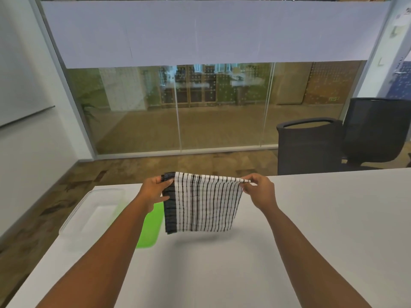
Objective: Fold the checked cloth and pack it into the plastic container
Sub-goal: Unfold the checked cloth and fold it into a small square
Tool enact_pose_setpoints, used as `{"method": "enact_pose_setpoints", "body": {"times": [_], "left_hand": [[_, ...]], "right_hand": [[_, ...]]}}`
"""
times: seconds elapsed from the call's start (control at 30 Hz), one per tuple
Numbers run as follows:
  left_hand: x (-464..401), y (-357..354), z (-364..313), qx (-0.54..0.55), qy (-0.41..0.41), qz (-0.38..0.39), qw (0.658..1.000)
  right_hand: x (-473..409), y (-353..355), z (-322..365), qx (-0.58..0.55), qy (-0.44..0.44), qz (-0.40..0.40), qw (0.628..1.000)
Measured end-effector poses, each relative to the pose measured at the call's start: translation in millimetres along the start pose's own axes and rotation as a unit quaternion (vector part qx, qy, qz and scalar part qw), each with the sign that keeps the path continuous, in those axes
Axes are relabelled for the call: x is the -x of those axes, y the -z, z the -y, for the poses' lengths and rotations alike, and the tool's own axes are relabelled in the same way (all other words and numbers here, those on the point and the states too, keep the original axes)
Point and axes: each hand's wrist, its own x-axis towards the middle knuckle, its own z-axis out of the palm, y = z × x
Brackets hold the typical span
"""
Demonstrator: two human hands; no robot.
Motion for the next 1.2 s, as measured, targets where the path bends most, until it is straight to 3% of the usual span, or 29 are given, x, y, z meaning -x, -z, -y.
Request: {"method": "enact_pose_setpoints", "body": {"times": [0.13, 0.23, 0.4, 0.53, 0.67, 0.77, 0.9, 0.97, 1.1, 1.2], "left_hand": [[-3.1, 0.8, 16.7, 0.041, -0.083, 0.016, 0.996], [0.1, 15.0, 45.0, -0.040, -0.090, 0.078, 0.992], [9.0, 31.9, 108.7, -0.204, 0.027, 0.237, 0.950], [26.9, 32.4, 157.1, -0.263, 0.112, 0.376, 0.881], [46.5, 35.8, 193.6, -0.217, 0.149, 0.378, 0.888], [53.8, 36.2, 204.5, -0.197, 0.145, 0.287, 0.926], [48.3, 33.6, 196.5, -0.057, 0.115, 0.167, 0.978], [40.1, 28.5, 191.1, 0.001, 0.101, 0.123, 0.987], [22.7, 7.8, 183.5, 0.041, 0.088, 0.036, 0.995], [13.0, -9.8, 182.9, 0.060, 0.087, -0.024, 0.994]], "right_hand": [[1.3, 9.4, -10.5, -0.037, 0.002, 0.017, 0.999], [14.0, 24.5, -31.5, -0.065, -0.009, 0.122, 0.990], [45.1, 28.3, -77.3, 0.047, -0.109, 0.369, 0.922], [72.0, 14.3, -104.5, 0.101, -0.170, 0.456, 0.868], [88.8, 3.8, -115.9, 0.133, -0.191, 0.525, 0.819], [93.8, 3.3, -118.7, 0.111, -0.167, 0.496, 0.845], [87.6, 0.2, -124.2, -0.072, -0.185, 0.329, 0.923], [84.3, -7.8, -122.3, -0.131, -0.188, 0.271, 0.935], [80.9, -31.8, -130.3, -0.144, -0.215, 0.144, 0.955], [80.0, -46.1, -137.3, -0.107, -0.243, 0.115, 0.957]]}}
